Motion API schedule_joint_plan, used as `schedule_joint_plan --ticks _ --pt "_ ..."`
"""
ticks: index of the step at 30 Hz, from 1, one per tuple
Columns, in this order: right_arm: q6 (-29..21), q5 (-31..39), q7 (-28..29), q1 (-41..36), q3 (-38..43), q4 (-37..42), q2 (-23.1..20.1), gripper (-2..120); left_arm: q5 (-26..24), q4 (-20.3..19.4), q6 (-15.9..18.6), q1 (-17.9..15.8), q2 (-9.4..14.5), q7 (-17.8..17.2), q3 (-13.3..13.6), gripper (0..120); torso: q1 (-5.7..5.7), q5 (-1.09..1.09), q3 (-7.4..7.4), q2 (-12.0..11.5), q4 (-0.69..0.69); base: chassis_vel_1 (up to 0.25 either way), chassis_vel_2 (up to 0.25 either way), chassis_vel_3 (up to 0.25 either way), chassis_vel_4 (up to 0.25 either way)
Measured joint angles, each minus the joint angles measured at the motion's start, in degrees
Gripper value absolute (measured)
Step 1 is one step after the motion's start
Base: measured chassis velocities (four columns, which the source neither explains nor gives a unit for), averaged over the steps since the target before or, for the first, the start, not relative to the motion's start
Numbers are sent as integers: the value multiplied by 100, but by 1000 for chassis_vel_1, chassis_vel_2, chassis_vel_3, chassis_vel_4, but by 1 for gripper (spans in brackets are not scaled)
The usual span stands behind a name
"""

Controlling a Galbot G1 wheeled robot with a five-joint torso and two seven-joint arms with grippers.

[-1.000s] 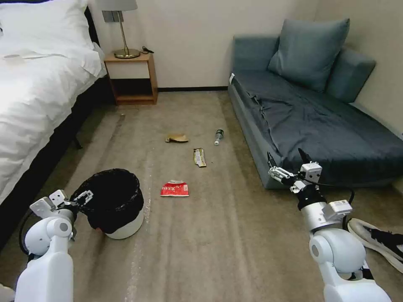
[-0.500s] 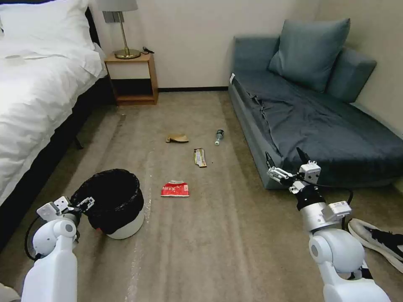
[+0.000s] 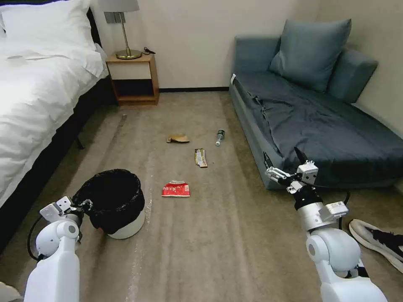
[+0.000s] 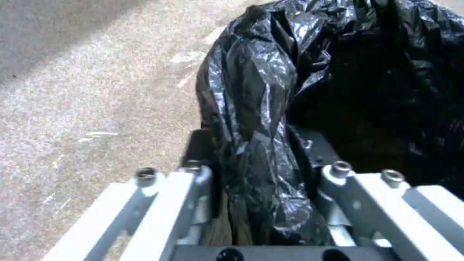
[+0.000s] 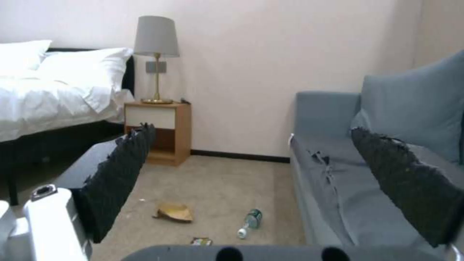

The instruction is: Pick up the trash bin, then pick up the garbage on the floor and place it into the trash bin.

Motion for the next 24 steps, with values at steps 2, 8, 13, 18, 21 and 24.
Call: schedule_joint_plan --ticks 2,8,13,18,21,24 --pt "2 12 0 0 0 2 0 100 4 -9 0 17 2 28 -9 15 0 -1 0 0 -2 0 0 0 0" --pt "3 25 0 8 0 20 -7 100 -1 -42 0 72 7 31 -39 4 0 -2 1 0 -2 0 0 0 0" --pt "8 25 2 7 1 33 -3 100 1 -99 0 137 18 34 -66 4 0 -5 1 -1 -2 0 0 0 0" --pt "33 28 240 46 -26 31 12 100 94 -261 4 235 26 36 -104 4 1 -13 2 -2 -2 0 0 0 0" --pt "34 136 517 99 -76 25 20 100 176 -557 54 350 30 41 -133 4 1 -20 5 -3 -3 0 0 0 0" --pt "37 273 738 138 -143 17 21 100 328 -974 90 437 46 26 -187 4 1 -12 4 -3 -4 0 0 0 0"
